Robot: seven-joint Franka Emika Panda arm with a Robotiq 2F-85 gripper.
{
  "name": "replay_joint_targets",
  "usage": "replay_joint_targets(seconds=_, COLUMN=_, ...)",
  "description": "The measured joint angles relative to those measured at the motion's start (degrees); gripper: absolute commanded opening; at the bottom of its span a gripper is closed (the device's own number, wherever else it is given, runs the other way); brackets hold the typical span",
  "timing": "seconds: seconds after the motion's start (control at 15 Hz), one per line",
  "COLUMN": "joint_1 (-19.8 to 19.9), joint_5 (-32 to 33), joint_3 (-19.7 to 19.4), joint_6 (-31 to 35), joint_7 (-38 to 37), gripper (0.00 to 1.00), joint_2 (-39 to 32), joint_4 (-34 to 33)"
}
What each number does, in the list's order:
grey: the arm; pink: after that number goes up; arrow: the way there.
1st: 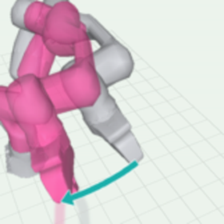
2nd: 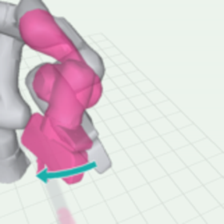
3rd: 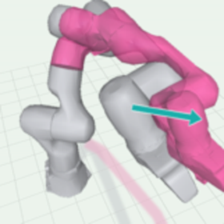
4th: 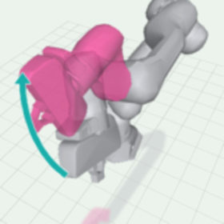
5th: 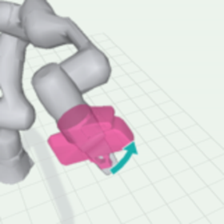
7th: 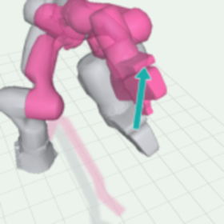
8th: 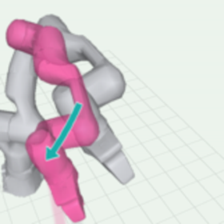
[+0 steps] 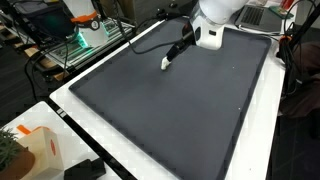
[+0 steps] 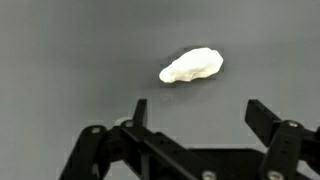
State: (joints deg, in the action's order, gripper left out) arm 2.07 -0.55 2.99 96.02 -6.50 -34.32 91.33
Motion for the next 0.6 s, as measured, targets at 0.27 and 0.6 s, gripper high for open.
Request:
replay_joint_targets(seconds=0.27, joint_1=-0.27, joint_5=-0.19, joint_3=-0.67, joint_6=-3.51, joint_7=-1.16, gripper=1.00, joint_2=-4.56, joint_4=-5.73)
replay_joint_targets(seconds=0.6, joint_1=-0.63, joint_5=-0.19, joint_3=-1.58, joint_6=-6.26, joint_7=-2.72, gripper=1.00, joint_2=-9.39, joint_4=-11.16)
